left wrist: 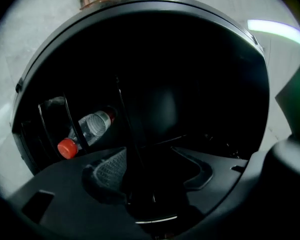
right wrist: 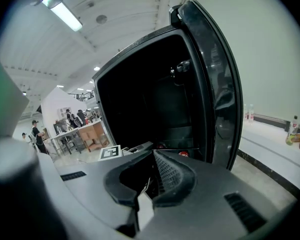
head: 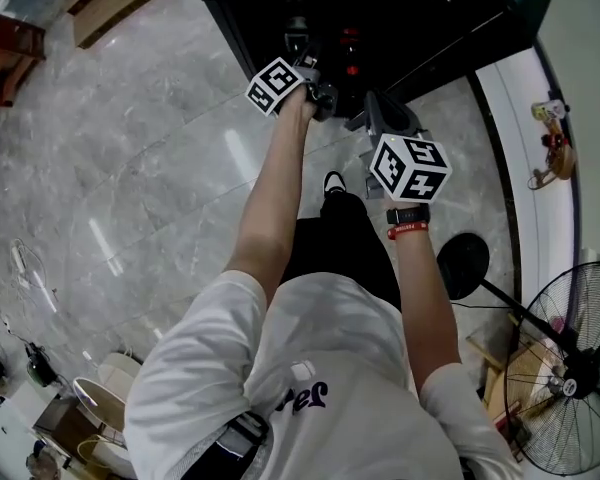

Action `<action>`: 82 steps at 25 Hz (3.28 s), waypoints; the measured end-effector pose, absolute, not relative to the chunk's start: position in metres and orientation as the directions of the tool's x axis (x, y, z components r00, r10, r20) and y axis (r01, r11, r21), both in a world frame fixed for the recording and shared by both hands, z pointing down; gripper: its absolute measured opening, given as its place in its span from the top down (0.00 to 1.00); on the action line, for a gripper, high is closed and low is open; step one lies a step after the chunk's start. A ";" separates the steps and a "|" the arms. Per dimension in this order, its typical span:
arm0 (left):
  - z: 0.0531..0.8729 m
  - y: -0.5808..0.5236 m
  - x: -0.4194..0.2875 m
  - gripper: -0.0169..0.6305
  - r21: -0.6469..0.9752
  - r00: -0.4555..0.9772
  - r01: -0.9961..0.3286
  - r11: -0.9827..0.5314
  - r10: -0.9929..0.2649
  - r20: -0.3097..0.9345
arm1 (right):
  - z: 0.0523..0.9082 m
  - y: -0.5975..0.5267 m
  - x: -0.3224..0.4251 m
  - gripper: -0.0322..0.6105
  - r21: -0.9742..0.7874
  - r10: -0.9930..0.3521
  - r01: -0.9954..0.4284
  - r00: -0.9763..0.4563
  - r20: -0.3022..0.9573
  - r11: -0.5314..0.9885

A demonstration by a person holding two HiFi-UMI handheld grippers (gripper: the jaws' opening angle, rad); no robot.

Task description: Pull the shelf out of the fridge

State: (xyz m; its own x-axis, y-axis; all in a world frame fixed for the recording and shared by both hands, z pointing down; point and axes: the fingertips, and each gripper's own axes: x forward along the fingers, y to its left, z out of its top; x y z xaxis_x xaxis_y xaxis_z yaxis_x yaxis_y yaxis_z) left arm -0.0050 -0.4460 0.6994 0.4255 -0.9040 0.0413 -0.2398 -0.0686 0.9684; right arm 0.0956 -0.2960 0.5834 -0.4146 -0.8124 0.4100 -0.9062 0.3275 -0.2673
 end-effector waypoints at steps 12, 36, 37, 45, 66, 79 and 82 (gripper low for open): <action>0.724 -0.513 -0.003 0.56 0.995 0.321 -0.089 -0.051 -0.947 -0.020 | 0.606 -0.323 0.099 0.95 -0.302 -0.797 -0.891 -0.443 0.411 0.340; 0.724 -0.570 -0.015 0.88 0.998 0.165 0.012 -0.063 -0.984 -0.064 | 0.622 -0.337 0.114 0.95 -0.348 -0.805 -0.889 -0.429 0.410 0.296; 0.725 -0.570 -0.015 0.89 0.998 0.164 0.010 -0.056 -0.985 -0.057 | 0.622 -0.337 0.115 0.95 -0.354 -0.806 -0.889 -0.427 0.409 0.291; 0.729 -0.570 -0.014 0.91 1.000 0.178 0.000 -0.010 -0.984 -0.010 | 0.622 -0.337 0.117 0.95 -0.390 -0.809 -0.881 -0.424 0.406 0.266; 0.728 -0.562 -0.013 0.91 1.000 0.197 -0.004 -0.004 -0.980 -0.003 | 0.635 -0.312 0.128 0.95 -0.462 -0.807 -0.875 -0.372 0.459 0.141; 0.730 -0.522 -0.015 0.92 0.999 0.210 -0.026 0.024 -0.977 0.029 | 0.640 -0.275 0.117 0.95 -0.514 -0.750 -0.851 -0.409 0.520 0.108; 0.729 -0.516 -0.013 0.93 1.000 0.214 -0.011 0.025 -0.976 0.027 | 0.641 -0.273 0.110 0.95 -0.520 -0.738 -0.846 -0.426 0.524 0.119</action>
